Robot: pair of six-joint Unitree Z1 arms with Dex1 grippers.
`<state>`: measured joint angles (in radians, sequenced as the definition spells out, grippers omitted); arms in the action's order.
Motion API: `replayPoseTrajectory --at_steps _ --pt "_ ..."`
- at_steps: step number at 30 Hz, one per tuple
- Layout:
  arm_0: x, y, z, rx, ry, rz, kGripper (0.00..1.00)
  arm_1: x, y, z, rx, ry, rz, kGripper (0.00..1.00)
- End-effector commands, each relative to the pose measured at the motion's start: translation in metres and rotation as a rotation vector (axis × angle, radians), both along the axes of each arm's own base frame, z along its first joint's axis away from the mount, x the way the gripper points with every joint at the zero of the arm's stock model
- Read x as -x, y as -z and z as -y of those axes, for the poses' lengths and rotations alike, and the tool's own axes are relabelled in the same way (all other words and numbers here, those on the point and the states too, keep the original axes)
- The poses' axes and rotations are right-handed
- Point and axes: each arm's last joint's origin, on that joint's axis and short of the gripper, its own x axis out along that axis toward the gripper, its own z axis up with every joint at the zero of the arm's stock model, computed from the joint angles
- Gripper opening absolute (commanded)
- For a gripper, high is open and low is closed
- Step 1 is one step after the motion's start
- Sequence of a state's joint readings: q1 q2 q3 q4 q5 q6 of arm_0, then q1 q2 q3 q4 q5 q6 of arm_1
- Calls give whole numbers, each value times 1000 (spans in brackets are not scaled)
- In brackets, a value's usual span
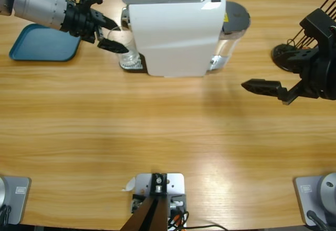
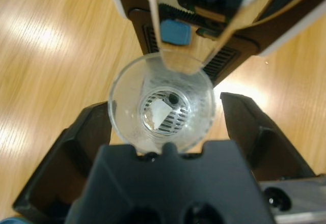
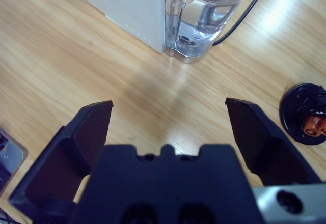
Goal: Pour coffee
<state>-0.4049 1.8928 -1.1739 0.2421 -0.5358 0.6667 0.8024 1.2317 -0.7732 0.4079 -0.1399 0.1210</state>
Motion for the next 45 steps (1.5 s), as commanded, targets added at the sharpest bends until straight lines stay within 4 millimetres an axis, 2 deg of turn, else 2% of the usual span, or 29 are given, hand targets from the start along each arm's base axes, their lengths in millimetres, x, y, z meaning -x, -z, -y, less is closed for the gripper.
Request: replayPoseTrajectory --at_steps 1,5,8,13,14,15,16,20,21,22,25,30,40,45 --pt "24 -13 -11 45 -16 -17 908 0 11 4 32 17 -39 982" --pt "37 -17 -17 48 -28 -26 905 0 10 4 31 18 -37 982" --pt "37 -16 -22 18 -64 -15 904 2 9 6 27 18 -33 982" --pt "42 -22 -40 -83 -221 11 889 3 9 7 24 18 -30 977" --pt "46 -22 -43 -96 -243 11 826 3 9 6 26 18 -31 965" --pt "50 -20 -46 -104 -254 5 715 2 10 6 26 17 -33 959" --pt "54 -18 -47 -109 -254 -4 645 2 10 6 27 17 -34 918" --pt "68 -4 -42 -153 -233 -37 514 3 11 6 29 17 -36 885" --pt "70 -1 -39 -165 -227 -44 444 2 11 6 31 17 -39 882" --pt "72 2 -36 -171 -216 -52 430 2 12 6 31 18 -40 881" --pt "72 14 -26 -191 -188 -83 425 1 13 5 34 20 -45 881" --pt "51 26 -17 -195 -217 -116 425 2 12 6 31 23 -45 881" --pt "24 24 -4 -165 -216 -90 443 0 15 4 39 22 -55 881" --pt "23 25 3 -158 -200 -89 453 0 15 4 40 22 -56 881"
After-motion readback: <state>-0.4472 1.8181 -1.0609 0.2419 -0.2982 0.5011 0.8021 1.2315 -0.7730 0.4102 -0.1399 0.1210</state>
